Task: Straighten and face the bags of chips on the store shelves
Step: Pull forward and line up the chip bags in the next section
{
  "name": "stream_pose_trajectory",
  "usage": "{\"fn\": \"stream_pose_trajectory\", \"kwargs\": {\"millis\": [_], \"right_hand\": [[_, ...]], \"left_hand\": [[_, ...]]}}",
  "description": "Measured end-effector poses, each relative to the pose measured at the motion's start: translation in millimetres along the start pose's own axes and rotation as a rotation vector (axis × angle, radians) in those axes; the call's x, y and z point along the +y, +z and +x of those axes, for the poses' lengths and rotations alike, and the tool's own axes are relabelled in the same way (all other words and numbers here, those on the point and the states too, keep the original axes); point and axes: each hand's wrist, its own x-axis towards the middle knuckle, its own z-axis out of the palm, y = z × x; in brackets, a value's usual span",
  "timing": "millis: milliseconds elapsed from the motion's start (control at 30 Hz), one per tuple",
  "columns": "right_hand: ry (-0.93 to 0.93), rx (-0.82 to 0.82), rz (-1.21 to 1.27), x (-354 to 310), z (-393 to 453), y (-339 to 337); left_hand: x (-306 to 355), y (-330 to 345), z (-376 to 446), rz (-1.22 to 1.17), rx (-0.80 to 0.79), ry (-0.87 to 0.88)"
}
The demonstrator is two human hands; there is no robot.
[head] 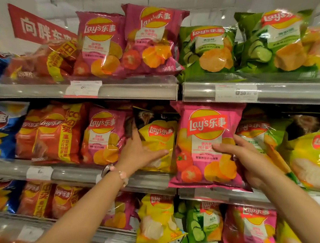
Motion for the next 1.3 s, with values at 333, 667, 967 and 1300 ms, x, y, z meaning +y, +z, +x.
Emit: {"fn": "stream_pose_trajectory", "kwargs": {"millis": [333,667,967,1300], "right_hand": [[-0.019,0.172,-0.134,-11,-6,6],[0.006,0.214,-0.214,-13,-1,47],[0.049,0.239,-0.223,10,43,100],[-0.002,0.310,-0.345,50,78,129]], "left_hand": [[-17,-19,12,-0.343,0.063,0.144],[-57,-90,-14,-0.425,-0.056,0.173],[-93,-122,-32,-0.427,0.023,0.145],[-107,-122,-44,-0.462,0.016,0.221]]}}
